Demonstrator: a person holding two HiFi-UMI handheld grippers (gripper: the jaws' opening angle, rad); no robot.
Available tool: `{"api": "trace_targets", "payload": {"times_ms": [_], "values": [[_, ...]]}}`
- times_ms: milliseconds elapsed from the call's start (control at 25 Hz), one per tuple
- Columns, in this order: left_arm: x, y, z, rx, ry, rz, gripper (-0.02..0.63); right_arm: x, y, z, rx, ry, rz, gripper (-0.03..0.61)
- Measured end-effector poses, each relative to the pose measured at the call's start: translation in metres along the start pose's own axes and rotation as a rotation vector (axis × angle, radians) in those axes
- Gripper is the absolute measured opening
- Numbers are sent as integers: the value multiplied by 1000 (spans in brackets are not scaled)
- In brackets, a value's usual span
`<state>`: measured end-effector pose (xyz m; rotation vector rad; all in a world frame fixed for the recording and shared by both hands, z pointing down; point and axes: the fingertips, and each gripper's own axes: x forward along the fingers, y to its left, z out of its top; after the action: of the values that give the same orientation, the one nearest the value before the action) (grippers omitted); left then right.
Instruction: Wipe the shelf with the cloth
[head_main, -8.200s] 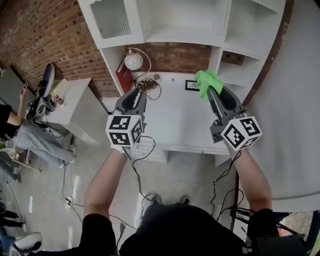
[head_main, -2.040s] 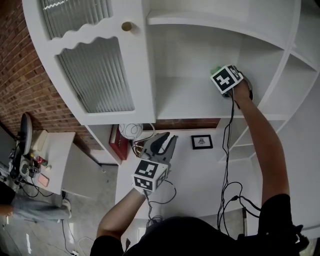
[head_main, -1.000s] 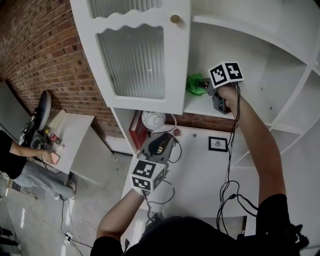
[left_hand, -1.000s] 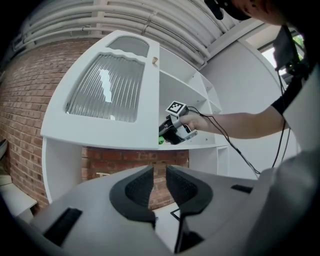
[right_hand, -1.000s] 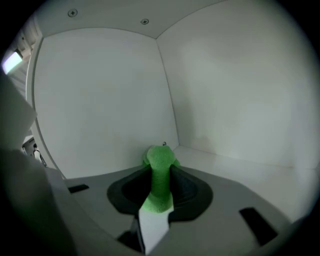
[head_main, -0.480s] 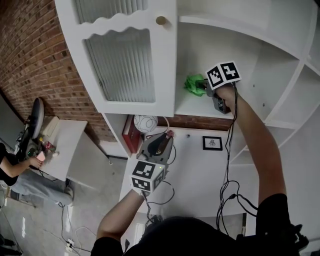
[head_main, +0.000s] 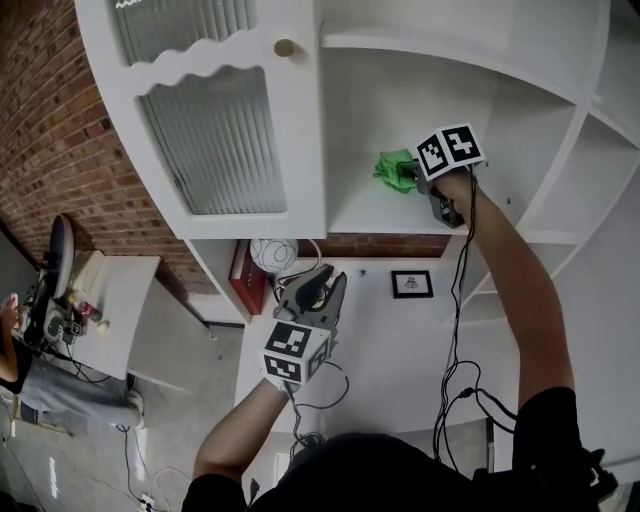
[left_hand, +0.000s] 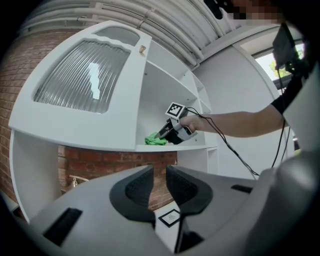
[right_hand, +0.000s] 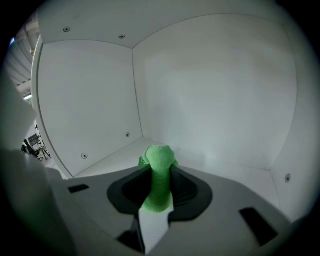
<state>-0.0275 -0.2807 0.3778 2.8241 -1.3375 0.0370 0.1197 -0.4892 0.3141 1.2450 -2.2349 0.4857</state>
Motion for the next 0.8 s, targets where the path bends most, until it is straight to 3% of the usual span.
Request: {"api": "trace_targets", "payload": {"times_ms": [400,800], "values": [[17,-16,-2,3,5,-53,77,-25,-49,-16,7,15,-115,94],[27,-33,-8,-8,14,-103,77,-53,-91,-34,-103,106,-326,94]]}}
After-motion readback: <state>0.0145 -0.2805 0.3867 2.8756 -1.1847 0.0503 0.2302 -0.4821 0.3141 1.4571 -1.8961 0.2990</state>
